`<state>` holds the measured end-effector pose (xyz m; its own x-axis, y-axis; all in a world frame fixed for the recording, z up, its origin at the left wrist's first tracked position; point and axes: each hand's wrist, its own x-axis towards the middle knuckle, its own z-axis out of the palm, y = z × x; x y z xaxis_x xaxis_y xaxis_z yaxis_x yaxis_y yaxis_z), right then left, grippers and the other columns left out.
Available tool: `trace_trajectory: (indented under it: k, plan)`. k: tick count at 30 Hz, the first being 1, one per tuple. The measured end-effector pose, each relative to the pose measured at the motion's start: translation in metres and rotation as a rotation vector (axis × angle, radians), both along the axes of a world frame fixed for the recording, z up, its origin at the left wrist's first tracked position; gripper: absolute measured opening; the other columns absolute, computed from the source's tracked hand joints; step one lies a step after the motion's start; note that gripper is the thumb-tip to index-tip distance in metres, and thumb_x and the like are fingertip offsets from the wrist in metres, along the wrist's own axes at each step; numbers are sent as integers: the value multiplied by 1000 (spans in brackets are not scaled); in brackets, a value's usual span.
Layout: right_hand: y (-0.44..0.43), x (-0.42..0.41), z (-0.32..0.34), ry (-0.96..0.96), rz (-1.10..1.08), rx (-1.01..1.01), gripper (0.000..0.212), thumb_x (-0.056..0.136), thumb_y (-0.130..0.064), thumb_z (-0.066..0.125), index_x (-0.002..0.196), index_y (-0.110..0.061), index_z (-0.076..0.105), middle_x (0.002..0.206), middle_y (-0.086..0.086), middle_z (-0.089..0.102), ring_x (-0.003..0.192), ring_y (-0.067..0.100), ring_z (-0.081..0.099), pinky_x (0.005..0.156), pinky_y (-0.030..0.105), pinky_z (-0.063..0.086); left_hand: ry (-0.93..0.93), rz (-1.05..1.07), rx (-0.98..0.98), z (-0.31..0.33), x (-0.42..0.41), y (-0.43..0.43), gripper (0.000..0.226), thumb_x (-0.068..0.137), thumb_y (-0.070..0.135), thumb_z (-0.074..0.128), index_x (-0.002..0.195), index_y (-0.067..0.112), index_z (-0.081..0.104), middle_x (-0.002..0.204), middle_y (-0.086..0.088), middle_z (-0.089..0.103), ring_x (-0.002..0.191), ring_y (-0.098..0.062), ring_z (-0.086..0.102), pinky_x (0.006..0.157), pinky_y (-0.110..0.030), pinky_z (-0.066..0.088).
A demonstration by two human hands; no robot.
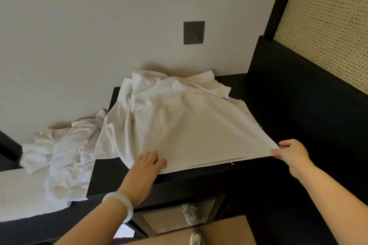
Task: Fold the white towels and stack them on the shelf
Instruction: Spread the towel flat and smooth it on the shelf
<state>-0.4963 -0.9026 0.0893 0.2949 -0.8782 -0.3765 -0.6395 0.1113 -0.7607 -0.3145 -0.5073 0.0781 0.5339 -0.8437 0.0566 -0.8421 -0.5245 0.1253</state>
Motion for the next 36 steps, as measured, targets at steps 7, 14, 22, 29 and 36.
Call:
trace_trajectory:
  k: [7,14,22,29,36]
  plan:
    - [32,-7,11,492,559,-731,29,90,-14,66,117,-21,58,123,2,49,115,23,42,97,38,39,121,63,-5,1,-16,-30,46,67,-1,49,107,21,52,104,5,44,97,-21,42,85,-28,34]
    - [61,18,-15,11,1053,-493,24,93,-18,68,97,-41,63,100,-24,54,101,-8,48,92,18,40,253,20,-112,1,-18,-63,19,95,30,58,112,23,58,107,6,50,99,-16,48,86,-29,43]
    - [64,14,-10,-69,912,-535,22,98,-18,60,95,-39,67,97,-25,61,100,-3,56,96,21,42,266,3,-272,10,-14,-60,23,102,22,47,109,14,67,101,1,59,96,-15,51,83,-22,40]
    - [72,-18,2,-65,984,-693,16,94,-27,59,99,-40,67,96,-31,59,101,-4,55,91,18,42,275,-197,-234,20,-16,-42,19,101,20,49,106,17,68,100,4,57,94,-12,49,82,-25,42]
    - [69,-14,-19,-35,734,-617,38,97,-40,46,124,-23,66,128,-11,60,120,-6,43,108,25,32,177,-49,-229,-7,-21,-33,31,95,38,57,121,20,63,110,5,54,100,-15,48,91,-31,44]
